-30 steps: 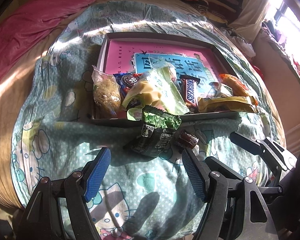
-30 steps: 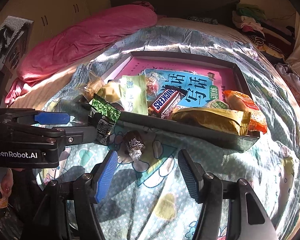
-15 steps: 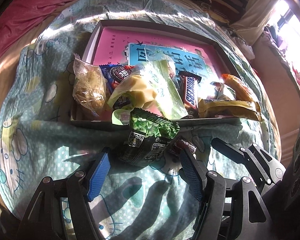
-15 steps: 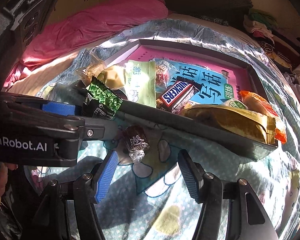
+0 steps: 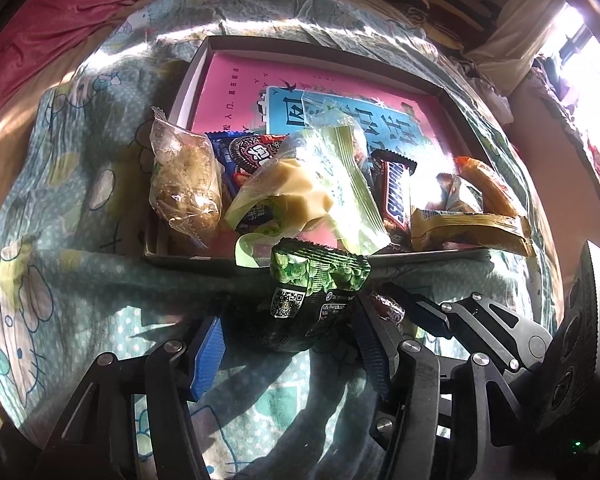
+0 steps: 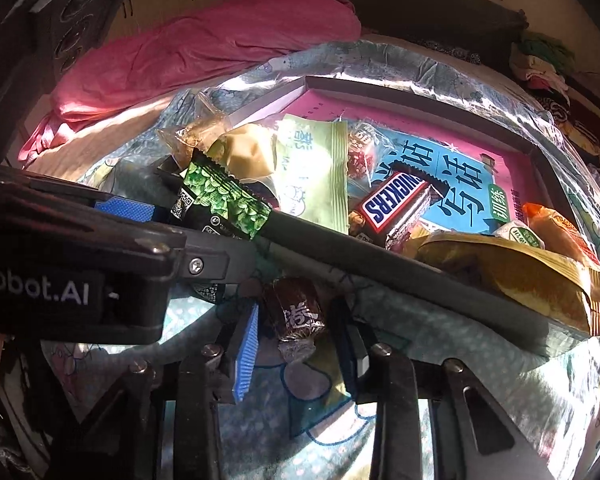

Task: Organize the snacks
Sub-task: 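Grasp dark green snack bag with left tool while right tool grasps brown candy, then carry green bag with left tool while right tool carries brown candy to tray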

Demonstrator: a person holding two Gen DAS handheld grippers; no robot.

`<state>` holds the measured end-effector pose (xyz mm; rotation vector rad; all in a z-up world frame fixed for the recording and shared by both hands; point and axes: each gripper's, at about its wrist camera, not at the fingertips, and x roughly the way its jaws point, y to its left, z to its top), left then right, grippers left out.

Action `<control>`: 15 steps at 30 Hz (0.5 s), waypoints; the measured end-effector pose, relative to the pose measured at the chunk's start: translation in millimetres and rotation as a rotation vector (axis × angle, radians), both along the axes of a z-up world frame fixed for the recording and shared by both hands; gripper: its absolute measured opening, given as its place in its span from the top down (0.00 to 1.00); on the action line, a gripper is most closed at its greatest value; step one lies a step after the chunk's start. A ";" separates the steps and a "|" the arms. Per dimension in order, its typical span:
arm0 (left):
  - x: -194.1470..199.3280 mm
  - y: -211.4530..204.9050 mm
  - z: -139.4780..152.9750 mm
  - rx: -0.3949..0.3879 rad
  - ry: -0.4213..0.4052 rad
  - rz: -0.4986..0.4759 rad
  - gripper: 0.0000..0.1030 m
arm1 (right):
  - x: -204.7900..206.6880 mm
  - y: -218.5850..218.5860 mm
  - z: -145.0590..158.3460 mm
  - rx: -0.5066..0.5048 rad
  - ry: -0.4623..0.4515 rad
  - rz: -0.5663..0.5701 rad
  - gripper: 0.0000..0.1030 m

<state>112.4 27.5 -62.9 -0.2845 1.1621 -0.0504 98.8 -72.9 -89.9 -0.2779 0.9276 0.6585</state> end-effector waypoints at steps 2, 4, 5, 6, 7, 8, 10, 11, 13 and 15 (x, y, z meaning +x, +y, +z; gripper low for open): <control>1.6 -0.5 -1.6 0.003 0.002 -0.002 0.42 | 0.4 -2.7 0.5 0.009 0.010 -0.002 0.72; 2.5 -0.3 -3.2 0.002 0.005 -0.001 0.43 | -0.6 -5.3 1.1 0.016 0.016 -0.004 0.74; 2.8 -0.2 -3.8 0.002 0.006 -0.001 0.43 | -0.4 -6.8 1.3 0.023 0.024 -0.008 0.74; 3.2 -0.4 -4.4 0.002 0.006 -0.002 0.44 | -0.1 -8.4 1.8 0.029 0.031 -0.012 0.74; 3.5 -0.5 -4.6 0.003 0.006 -0.002 0.44 | -0.3 -10.0 2.7 0.035 0.036 -0.015 0.74; 3.8 -0.7 -4.7 0.004 0.005 -0.003 0.45 | -1.1 -11.4 3.7 0.038 0.040 -0.018 0.74; 4.7 -1.4 -5.0 0.007 0.004 -0.006 0.47 | -2.3 -14.8 5.5 0.045 0.045 -0.023 0.74; 5.0 -1.9 -5.0 0.009 0.002 -0.007 0.48 | -2.6 -16.2 6.4 0.052 0.051 -0.028 0.74; 7.2 -3.9 -5.4 0.015 0.000 -0.011 0.50 | -3.2 -19.1 8.1 0.058 0.056 -0.037 0.74; 8.1 -5.3 -5.3 0.019 -0.003 -0.016 0.52 | -3.4 -21.7 9.6 0.064 0.061 -0.043 0.74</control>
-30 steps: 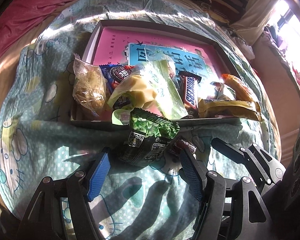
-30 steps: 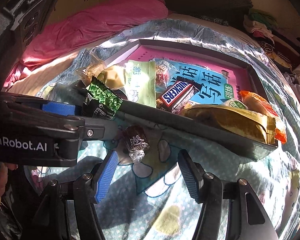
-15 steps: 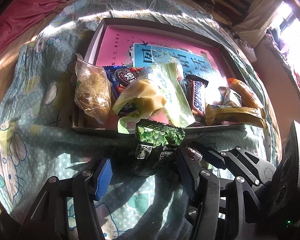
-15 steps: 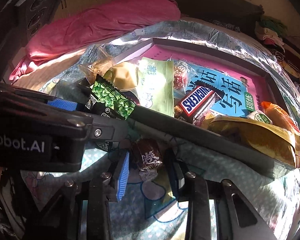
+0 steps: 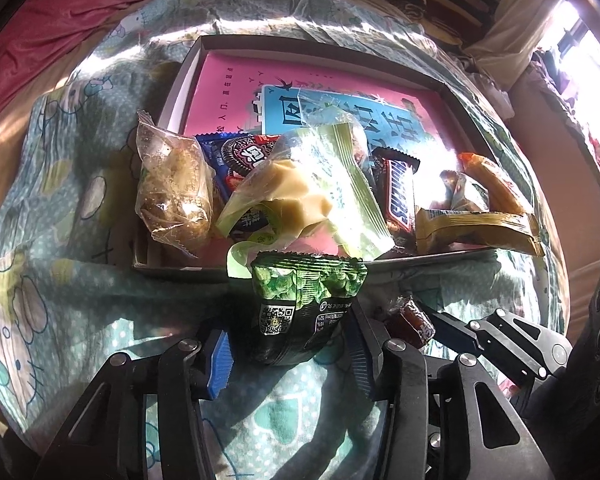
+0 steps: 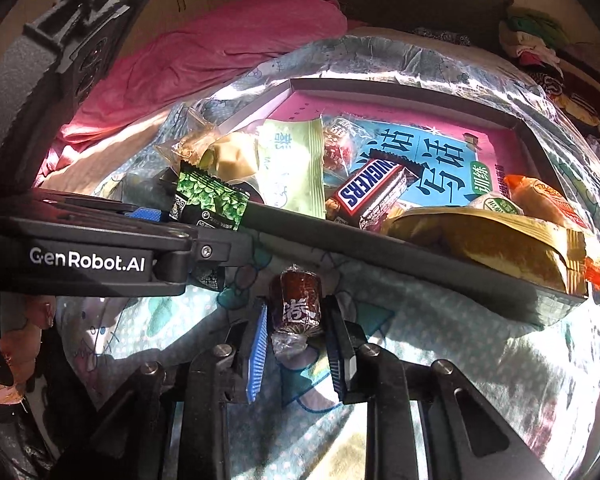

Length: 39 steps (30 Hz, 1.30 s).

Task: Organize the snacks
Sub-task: 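Carry green bag with left tool while right tool carries brown candy to tray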

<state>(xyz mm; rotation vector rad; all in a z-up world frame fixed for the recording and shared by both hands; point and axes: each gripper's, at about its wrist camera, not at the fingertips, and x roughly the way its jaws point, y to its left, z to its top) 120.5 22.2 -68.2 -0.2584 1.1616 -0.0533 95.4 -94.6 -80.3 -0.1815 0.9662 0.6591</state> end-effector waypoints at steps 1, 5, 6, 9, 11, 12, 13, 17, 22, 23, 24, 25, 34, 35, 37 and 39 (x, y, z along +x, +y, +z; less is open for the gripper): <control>0.6 -0.4 0.2 0.001 -0.002 -0.001 0.54 | 0.2 -1.4 0.8 0.004 0.001 -0.005 0.74; 2.5 -2.9 0.8 0.014 -0.008 -0.013 0.59 | 1.3 -6.6 3.2 0.020 0.012 -0.022 0.74; 2.7 -3.2 1.0 0.017 -0.009 -0.015 0.59 | 1.3 -8.0 3.7 0.022 0.013 -0.024 0.74; 2.7 -3.1 1.8 0.017 -0.013 -0.018 0.63 | 2.3 -11.2 5.9 0.037 0.022 -0.037 0.74; 1.9 -3.2 3.6 0.014 -0.019 -0.024 0.66 | 2.6 -13.2 8.0 0.044 0.021 -0.043 0.74; 1.1 -3.1 4.6 0.012 -0.023 -0.027 0.67 | 2.8 -14.1 9.5 0.049 0.021 -0.046 0.74; -0.2 -3.5 5.8 0.008 -0.028 -0.029 0.67 | 2.8 -15.3 11.2 0.053 0.020 -0.049 0.74; -3.4 -6.6 11.0 0.014 -0.041 -0.043 0.69 | 2.6 -18.3 20.4 0.071 0.009 -0.054 0.74; -10.1 -9.9 21.6 0.028 -0.063 -0.059 0.69 | 1.9 -23.9 31.1 0.087 -0.004 -0.069 0.74; -11.0 -10.2 24.0 0.032 -0.067 -0.060 0.69 | 1.3 -25.2 33.0 0.091 -0.007 -0.073 0.74; -12.3 -10.4 26.4 0.035 -0.071 -0.060 0.69 | 1.1 -26.4 34.9 0.093 -0.010 -0.077 0.74; -13.2 -9.9 28.8 0.034 -0.075 -0.060 0.69 | 1.3 -27.2 37.0 0.095 -0.013 -0.080 0.74; -16.8 -7.6 50.4 0.041 -0.113 -0.050 0.69 | 2.2 -34.9 51.2 0.125 -0.034 -0.107 0.74; -16.6 -7.2 52.7 0.042 -0.117 -0.048 0.69 | 2.1 -35.5 52.7 0.127 -0.038 -0.109 0.74; -16.3 -6.7 57.3 0.046 -0.127 -0.045 0.69 | 2.8 -36.9 55.5 0.132 -0.043 -0.114 0.74; -15.7 -5.9 61.3 0.048 -0.134 -0.043 0.69 | 3.3 -38.2 58.8 0.139 -0.049 -0.120 0.74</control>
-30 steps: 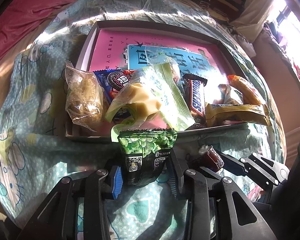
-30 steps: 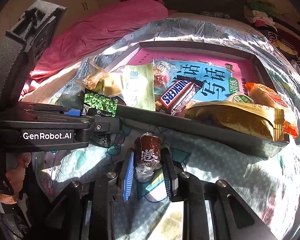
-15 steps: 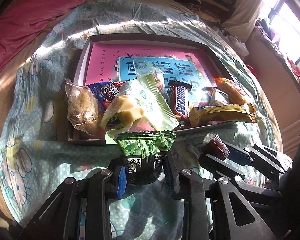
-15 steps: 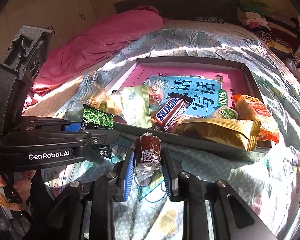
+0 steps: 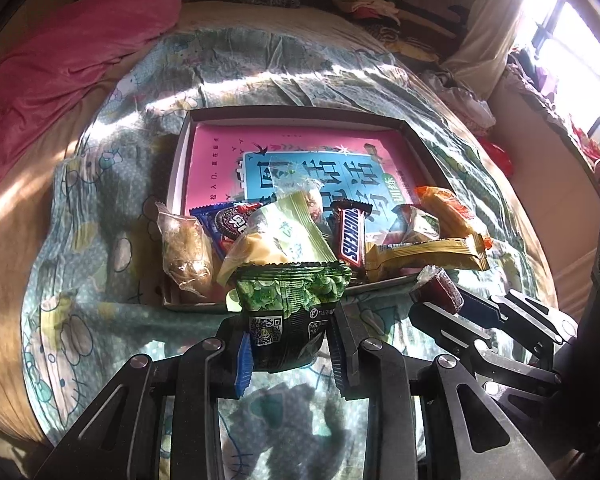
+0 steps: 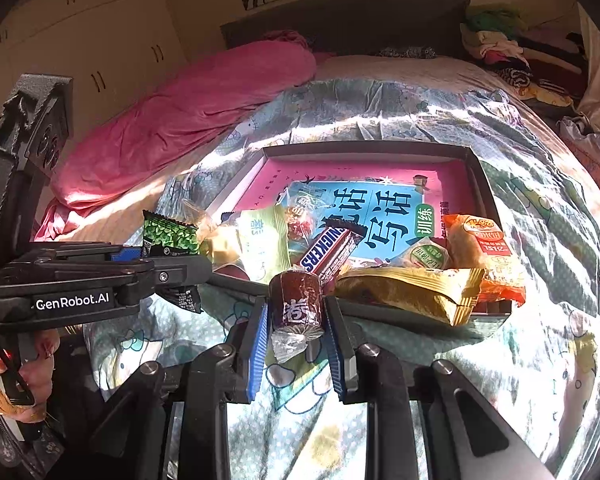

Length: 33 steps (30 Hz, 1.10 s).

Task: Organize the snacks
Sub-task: 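Carry green bag with left tool while right tool carries brown candy to tray, then lower green bag into tray with left tool while right tool lowers brown candy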

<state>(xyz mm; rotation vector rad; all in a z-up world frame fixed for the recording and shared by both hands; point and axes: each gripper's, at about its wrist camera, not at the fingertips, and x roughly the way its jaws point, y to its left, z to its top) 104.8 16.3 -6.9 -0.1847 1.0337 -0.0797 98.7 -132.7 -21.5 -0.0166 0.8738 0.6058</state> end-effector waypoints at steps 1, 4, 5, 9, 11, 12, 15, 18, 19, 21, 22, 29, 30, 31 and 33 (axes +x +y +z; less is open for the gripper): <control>0.4 0.5 1.7 0.000 -0.003 0.002 0.69 | 0.6 -1.2 1.3 0.004 -0.002 -0.003 0.74; 1.7 2.1 6.4 0.003 -0.013 0.007 0.69 | 2.8 -3.9 4.8 0.014 -0.006 -0.015 0.74; 2.6 2.7 7.6 0.004 -0.016 0.008 0.69 | 4.1 -5.0 5.9 0.021 -0.006 -0.019 0.74; 5.9 4.3 11.7 0.005 -0.023 0.015 0.69 | 7.6 -9.8 9.7 0.029 -0.012 -0.037 0.74; 8.2 5.5 13.6 0.006 -0.028 0.018 0.69 | 10.5 -12.2 11.6 0.030 -0.017 -0.047 0.74; 9.4 6.6 14.5 0.005 -0.029 0.021 0.69 | 11.8 -13.6 12.5 0.031 -0.019 -0.052 0.74; 13.3 9.6 16.8 0.004 -0.035 0.030 0.69 | 15.3 -17.4 15.6 0.028 -0.030 -0.069 0.74; 18.2 12.6 17.5 0.004 -0.036 0.038 0.69 | 20.0 -21.4 18.1 0.029 -0.037 -0.084 0.74; 20.0 13.7 17.0 0.004 -0.035 0.041 0.69 | 21.1 -22.6 18.5 0.029 -0.039 -0.089 0.74; 23.9 15.9 15.4 0.003 -0.032 0.048 0.69 | 24.3 -24.2 19.6 0.031 -0.040 -0.098 0.74; 25.8 16.8 14.6 0.003 -0.030 0.050 0.69 | 26.2 -24.9 20.2 0.033 -0.041 -0.101 0.74; 37.7 14.7 8.5 0.010 -0.020 0.047 0.69 | 37.2 -22.1 23.9 0.036 -0.047 -0.110 0.74; 39.5 14.1 7.3 0.008 -0.016 0.045 0.69 | 38.6 -21.4 24.2 0.037 -0.047 -0.110 0.74; 41.0 13.4 6.1 0.007 -0.014 0.043 0.69 | 40.0 -20.6 24.3 0.037 -0.048 -0.109 0.74; 43.8 11.4 3.7 0.009 -0.009 0.038 0.69 | 42.8 -18.5 24.4 0.035 -0.049 -0.106 0.74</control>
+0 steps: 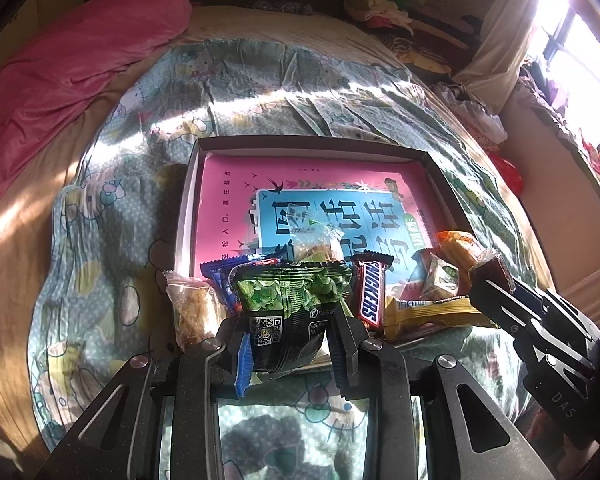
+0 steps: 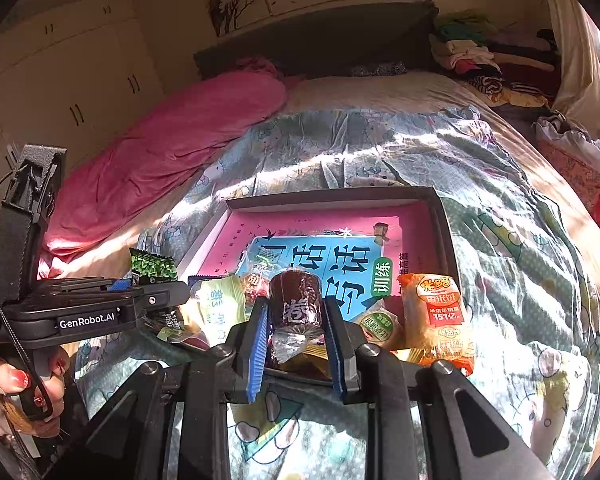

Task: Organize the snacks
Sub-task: 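Lower green bag into tray with left tool while right tool lowers brown candy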

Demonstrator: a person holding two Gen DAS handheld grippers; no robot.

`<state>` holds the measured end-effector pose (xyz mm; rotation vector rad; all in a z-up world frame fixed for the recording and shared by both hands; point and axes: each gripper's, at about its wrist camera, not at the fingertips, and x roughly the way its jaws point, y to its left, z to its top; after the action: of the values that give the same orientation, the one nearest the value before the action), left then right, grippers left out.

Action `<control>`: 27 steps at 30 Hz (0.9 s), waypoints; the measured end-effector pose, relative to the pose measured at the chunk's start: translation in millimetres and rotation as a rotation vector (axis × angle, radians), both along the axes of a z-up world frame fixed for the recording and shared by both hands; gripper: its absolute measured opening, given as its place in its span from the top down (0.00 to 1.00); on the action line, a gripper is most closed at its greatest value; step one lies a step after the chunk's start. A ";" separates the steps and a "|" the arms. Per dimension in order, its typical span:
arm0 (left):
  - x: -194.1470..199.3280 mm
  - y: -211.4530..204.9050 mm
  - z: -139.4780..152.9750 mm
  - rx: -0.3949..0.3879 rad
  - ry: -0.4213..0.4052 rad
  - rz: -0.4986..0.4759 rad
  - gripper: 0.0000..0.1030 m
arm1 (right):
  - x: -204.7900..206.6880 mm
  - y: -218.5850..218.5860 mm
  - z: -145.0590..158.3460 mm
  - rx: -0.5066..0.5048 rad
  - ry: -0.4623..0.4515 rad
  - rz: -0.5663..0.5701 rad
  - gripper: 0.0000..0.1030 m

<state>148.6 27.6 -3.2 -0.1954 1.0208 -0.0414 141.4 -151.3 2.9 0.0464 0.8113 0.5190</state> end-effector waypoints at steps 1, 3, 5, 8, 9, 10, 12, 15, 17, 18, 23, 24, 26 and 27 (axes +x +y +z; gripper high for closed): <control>1.9 -0.9 -1.5 -0.001 0.003 -0.002 0.69 | 1.5 1.1 -0.2 -0.002 0.000 0.001 0.74; 4.2 -2.1 -3.6 -0.005 0.008 -0.006 0.69 | 4.5 4.1 -1.0 -0.006 0.003 0.005 0.74; 6.3 -3.6 -5.3 -0.004 0.011 -0.011 0.69 | 6.9 6.4 -2.4 -0.009 0.006 0.006 0.74; 8.6 -5.1 -7.1 -0.004 0.012 -0.014 0.69 | 9.7 10.0 -4.5 -0.011 0.011 0.012 0.74; 9.3 -5.4 -7.5 -0.005 0.012 -0.015 0.69 | 10.6 11.1 -5.4 -0.013 0.012 0.013 0.74; 10.0 -5.8 -8.0 -0.006 0.012 -0.016 0.69 | 11.2 12.2 -6.5 -0.014 0.014 0.015 0.74; 11.5 -6.3 -8.7 -0.008 0.014 -0.019 0.69 | 13.0 13.9 -8.9 -0.015 0.020 0.017 0.74; 13.1 -7.6 -9.8 -0.007 0.013 -0.024 0.69 | 15.6 16.2 -12.3 -0.016 0.030 0.019 0.74; 14.1 -7.9 -10.9 -0.010 0.014 -0.025 0.69 | 17.6 18.1 -15.0 -0.023 0.036 0.022 0.74; 14.5 -7.9 -11.5 -0.011 0.014 -0.026 0.69 | 18.4 19.0 -16.7 -0.023 0.040 0.023 0.74; 16.2 -8.9 -13.5 -0.014 0.015 -0.033 0.69 | 21.9 23.1 -25.2 -0.030 0.063 0.032 0.74; 15.9 -9.1 -13.4 -0.017 0.015 -0.034 0.69 | 22.8 23.7 -27.1 -0.033 0.068 0.032 0.74; 16.2 -9.9 -13.8 -0.020 0.016 -0.037 0.69 | 24.1 24.9 -30.1 -0.036 0.075 0.036 0.74; 16.6 -10.4 -14.1 -0.020 0.016 -0.038 0.69 | 24.2 25.5 -31.2 -0.039 0.077 0.036 0.74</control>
<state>165.2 17.3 -17.3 -0.1945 1.0399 -0.0849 165.7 -125.8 -28.3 0.0162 0.8990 0.5382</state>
